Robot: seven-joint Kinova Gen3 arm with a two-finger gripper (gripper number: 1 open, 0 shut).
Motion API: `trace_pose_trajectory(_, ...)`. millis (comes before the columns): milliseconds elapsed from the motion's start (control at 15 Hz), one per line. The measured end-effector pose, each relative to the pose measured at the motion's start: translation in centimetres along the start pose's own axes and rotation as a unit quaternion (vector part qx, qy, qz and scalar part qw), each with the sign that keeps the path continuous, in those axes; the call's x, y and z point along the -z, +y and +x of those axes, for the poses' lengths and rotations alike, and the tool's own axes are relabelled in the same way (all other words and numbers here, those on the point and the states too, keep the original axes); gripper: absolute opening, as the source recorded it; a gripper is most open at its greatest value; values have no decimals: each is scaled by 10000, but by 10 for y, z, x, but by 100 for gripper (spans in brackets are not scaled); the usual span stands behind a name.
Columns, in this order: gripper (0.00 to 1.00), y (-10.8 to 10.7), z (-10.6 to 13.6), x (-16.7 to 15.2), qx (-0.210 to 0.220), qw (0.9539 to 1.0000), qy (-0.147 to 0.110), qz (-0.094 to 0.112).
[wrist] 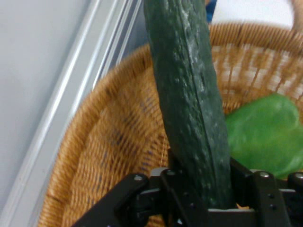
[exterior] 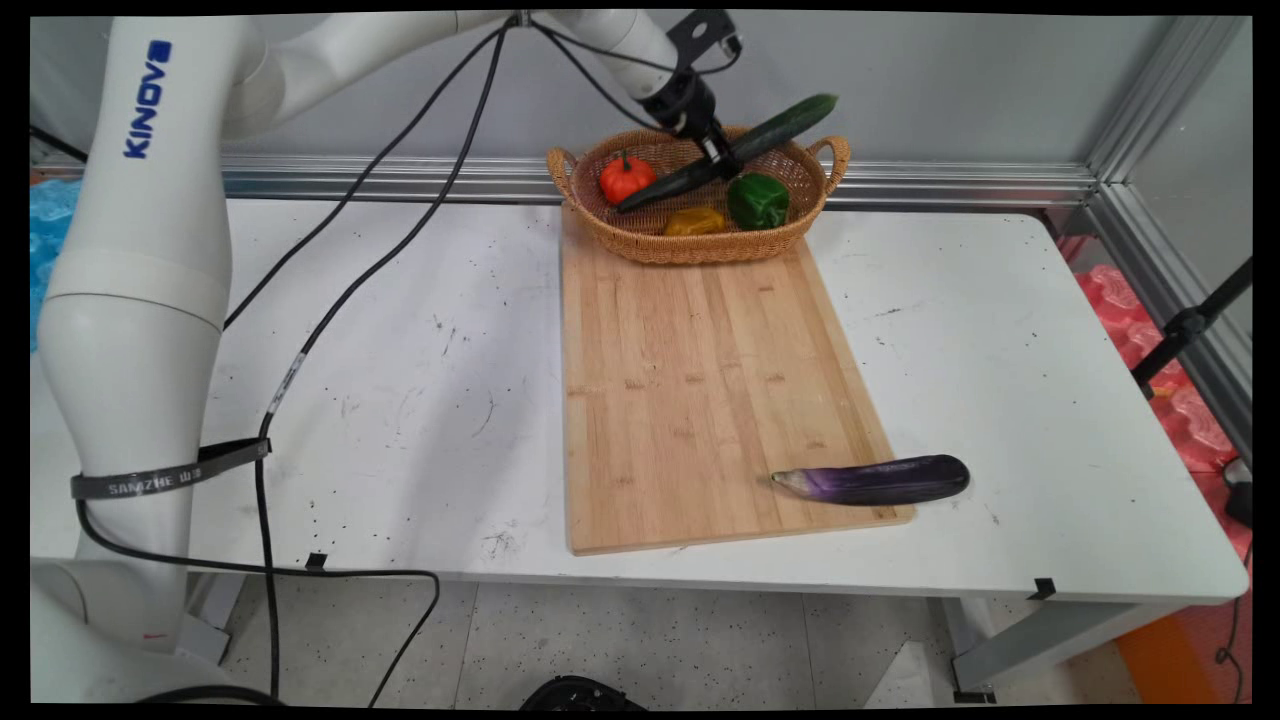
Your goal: Place the picked object on the cutting board
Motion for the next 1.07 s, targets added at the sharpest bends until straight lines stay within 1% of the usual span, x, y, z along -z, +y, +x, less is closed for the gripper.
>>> trace_pose_trajectory(267,0,12,31,22,-14,9998,173,40)
trace_pose_trajectory(533,0,35,64,46,-28,9996,264,9)
trace_pose_trajectory(733,0,61,84,62,14,9997,230,-99)
trace_pose_trajectory(1000,0,103,102,79,71,9993,108,-347)
trace_pose_trajectory(1067,0,110,104,82,91,9992,88,-387)
